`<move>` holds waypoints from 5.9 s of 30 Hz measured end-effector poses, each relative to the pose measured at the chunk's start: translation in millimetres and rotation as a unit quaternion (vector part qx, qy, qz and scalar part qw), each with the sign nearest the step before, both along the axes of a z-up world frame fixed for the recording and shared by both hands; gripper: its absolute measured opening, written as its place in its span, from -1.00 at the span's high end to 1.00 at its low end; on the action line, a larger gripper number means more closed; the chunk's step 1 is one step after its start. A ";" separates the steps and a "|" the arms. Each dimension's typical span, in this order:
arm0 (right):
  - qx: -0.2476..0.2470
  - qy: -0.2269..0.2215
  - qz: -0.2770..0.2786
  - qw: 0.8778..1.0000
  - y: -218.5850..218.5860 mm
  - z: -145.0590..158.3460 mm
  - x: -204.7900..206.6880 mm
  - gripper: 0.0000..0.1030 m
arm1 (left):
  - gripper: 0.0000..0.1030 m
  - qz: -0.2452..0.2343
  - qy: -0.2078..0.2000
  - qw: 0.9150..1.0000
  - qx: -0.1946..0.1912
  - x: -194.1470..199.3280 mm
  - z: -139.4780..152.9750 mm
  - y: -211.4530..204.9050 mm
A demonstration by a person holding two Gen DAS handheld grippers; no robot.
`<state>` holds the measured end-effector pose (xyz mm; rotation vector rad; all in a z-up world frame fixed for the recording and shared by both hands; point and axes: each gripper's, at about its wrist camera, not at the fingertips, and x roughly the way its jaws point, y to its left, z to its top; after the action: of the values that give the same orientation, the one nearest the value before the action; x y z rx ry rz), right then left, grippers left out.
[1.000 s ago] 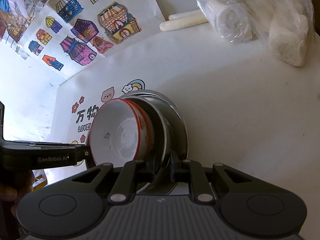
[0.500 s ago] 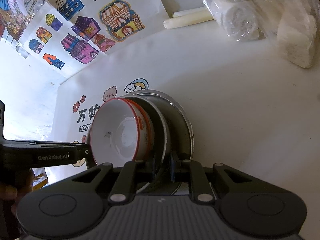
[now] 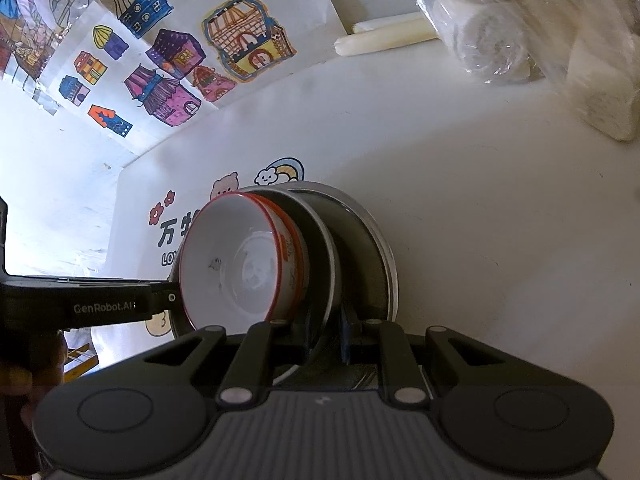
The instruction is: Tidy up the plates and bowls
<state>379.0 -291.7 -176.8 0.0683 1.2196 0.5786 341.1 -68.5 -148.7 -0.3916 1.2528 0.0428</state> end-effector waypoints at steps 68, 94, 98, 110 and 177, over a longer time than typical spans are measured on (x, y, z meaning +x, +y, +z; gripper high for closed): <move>-0.021 -0.074 -0.072 0.994 -36.3 28.9 -25.4 -0.66 | -0.87 0.056 -0.052 0.995 0.066 -23.8 25.5 11.5; 0.010 -0.162 -0.062 0.985 -53.1 56.8 -44.8 -0.99 | -0.98 0.053 -0.132 0.986 0.084 -57.8 54.6 -7.9; 0.021 -0.172 -0.054 0.983 -57.4 62.0 -50.9 -0.99 | -0.98 0.063 -0.147 0.983 0.094 -68.9 65.0 -12.4; 0.028 -0.224 -0.037 0.974 -89.8 87.9 -90.9 -0.99 | -0.98 0.076 -0.192 0.973 0.103 -107.6 83.1 -41.3; 0.007 -0.266 -0.089 0.960 -29.7 83.4 -282.4 -0.99 | -0.98 -0.006 -0.275 0.953 0.129 -283.5 101.9 12.2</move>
<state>96.7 -321.5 -93.5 0.0309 0.6756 0.4100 57.6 -56.4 -46.8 -0.1495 0.6851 0.0805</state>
